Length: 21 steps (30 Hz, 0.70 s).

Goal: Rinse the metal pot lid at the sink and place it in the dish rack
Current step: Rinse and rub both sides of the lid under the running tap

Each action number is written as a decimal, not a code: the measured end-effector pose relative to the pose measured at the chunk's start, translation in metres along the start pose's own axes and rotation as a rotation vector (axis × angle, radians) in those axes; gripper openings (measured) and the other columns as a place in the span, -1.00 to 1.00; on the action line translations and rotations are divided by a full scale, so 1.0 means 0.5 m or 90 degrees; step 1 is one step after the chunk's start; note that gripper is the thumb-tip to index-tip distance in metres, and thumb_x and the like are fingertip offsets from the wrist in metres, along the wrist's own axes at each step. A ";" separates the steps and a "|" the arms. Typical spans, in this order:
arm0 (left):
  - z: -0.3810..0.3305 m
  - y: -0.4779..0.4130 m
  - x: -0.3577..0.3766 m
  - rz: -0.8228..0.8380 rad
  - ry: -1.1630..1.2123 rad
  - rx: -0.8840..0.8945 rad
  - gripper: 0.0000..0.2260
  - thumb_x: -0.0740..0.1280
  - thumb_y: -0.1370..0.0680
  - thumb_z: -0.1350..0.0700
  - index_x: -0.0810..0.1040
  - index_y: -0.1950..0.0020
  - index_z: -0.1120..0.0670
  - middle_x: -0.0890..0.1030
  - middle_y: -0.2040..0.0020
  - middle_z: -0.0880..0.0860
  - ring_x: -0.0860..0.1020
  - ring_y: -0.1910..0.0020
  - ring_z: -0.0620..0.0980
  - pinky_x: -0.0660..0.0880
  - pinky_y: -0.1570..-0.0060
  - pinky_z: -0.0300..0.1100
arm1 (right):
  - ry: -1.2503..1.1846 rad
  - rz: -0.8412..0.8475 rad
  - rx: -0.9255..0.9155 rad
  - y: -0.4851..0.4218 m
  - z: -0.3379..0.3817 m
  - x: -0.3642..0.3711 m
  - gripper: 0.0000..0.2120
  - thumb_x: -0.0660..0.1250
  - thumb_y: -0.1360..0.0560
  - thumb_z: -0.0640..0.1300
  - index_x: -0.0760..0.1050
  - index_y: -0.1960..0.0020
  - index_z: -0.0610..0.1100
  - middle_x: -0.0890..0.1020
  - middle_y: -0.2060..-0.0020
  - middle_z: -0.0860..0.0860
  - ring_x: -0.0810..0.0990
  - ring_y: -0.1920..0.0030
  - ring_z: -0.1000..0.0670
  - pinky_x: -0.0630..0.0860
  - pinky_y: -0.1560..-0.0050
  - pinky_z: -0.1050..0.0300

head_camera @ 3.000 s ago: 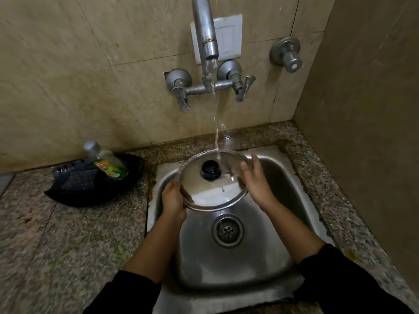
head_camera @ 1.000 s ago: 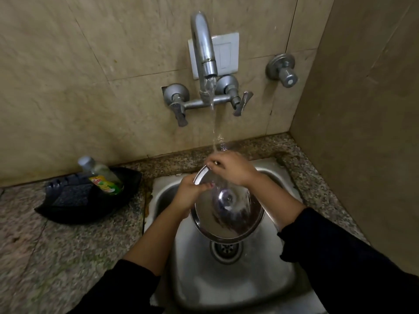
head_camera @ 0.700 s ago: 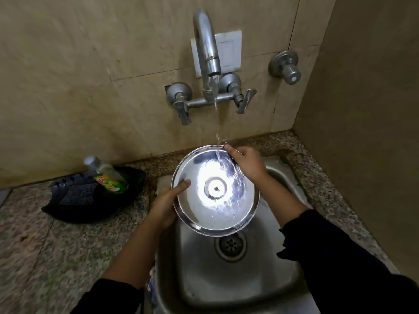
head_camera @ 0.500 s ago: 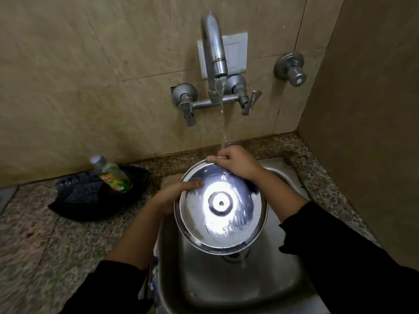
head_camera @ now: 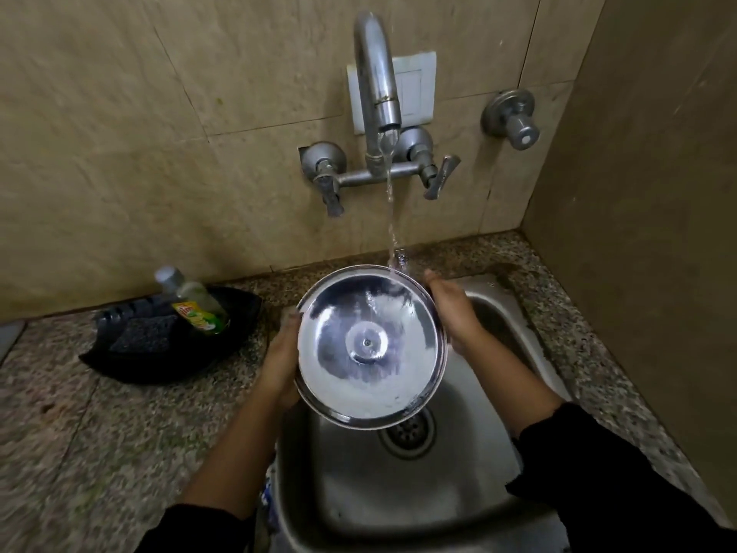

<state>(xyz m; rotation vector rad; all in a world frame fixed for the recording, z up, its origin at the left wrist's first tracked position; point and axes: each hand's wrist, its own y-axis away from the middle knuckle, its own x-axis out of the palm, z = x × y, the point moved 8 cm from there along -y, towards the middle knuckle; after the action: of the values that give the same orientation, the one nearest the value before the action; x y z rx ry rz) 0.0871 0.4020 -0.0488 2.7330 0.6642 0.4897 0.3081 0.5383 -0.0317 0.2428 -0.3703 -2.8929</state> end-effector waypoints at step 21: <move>0.092 -0.013 0.139 -0.004 0.139 -0.018 -0.61 0.14 -0.61 -0.12 0.50 -0.31 0.05 0.55 -0.30 0.14 0.52 -0.26 0.11 0.39 -0.33 0.08 | -0.564 0.039 0.218 0.058 -0.134 0.012 -0.60 0.26 -0.54 -0.03 0.48 -0.30 -0.20 0.62 -0.16 -0.25 0.57 -0.16 -0.29 0.45 -0.26 -0.24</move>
<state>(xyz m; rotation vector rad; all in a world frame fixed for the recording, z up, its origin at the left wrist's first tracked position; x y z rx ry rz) 0.1603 0.4324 -0.0746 2.6729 0.7113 0.7984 0.3202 0.4942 -0.0887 -1.0068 -0.9762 -2.6824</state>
